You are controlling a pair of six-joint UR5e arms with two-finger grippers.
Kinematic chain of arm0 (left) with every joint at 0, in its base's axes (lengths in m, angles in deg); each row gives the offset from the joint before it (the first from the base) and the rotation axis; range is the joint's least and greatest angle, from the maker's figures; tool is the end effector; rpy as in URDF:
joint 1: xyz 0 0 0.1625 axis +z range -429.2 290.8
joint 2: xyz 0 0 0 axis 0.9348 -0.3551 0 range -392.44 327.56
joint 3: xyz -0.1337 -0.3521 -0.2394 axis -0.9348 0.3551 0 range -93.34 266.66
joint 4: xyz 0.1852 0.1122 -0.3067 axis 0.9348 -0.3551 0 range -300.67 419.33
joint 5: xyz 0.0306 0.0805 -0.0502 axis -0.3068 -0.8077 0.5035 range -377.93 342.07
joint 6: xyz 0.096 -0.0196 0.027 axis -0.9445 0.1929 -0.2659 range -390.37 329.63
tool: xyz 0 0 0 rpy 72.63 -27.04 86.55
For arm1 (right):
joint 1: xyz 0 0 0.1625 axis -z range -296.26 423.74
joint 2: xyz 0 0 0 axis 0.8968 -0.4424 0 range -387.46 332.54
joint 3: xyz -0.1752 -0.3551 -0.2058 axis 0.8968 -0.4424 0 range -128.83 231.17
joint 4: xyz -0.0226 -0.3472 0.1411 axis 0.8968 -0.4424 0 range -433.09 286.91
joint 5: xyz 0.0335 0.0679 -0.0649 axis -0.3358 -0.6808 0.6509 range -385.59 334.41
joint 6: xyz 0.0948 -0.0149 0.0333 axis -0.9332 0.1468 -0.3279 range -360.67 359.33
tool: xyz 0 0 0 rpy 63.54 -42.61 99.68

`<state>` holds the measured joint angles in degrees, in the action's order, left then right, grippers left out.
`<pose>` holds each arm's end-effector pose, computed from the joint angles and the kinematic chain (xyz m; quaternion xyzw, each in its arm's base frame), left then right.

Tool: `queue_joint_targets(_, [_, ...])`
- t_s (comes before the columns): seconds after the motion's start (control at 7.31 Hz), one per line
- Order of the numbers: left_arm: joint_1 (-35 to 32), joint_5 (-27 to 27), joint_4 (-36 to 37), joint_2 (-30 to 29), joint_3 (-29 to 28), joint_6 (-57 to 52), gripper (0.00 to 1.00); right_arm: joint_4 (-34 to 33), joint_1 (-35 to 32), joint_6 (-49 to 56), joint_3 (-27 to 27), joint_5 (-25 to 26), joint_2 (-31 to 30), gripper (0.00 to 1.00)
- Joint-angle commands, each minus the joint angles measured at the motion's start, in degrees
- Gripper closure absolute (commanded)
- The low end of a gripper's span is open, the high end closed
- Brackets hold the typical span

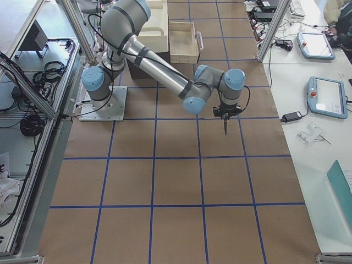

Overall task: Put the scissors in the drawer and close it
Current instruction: 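Lift the scissors with the right gripper and carry them over the drawer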

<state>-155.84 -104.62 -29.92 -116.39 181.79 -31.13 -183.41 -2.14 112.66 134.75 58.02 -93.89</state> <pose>-0.1151 -0.4140 0.5133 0.0223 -0.9992 0.0156 0.0283 -0.1209 -0.6240 0.3727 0.7020 -0.7095 0.0619 0.0055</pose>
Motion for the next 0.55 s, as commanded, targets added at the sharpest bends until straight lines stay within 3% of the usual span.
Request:
queue_joint_targets(0.0, [0.4,-0.2,0.7,-1.5,-0.3,0.0,0.00,9.0,-5.0,-5.7,0.1,-0.1,-7.6,0.88])
queue_joint_targets(0.41, [0.4,-1.6,1.9,-2.5,0.6,-1.1,0.00,16.1,-14.4,-14.8,1.2,0.0,-14.8,0.88])
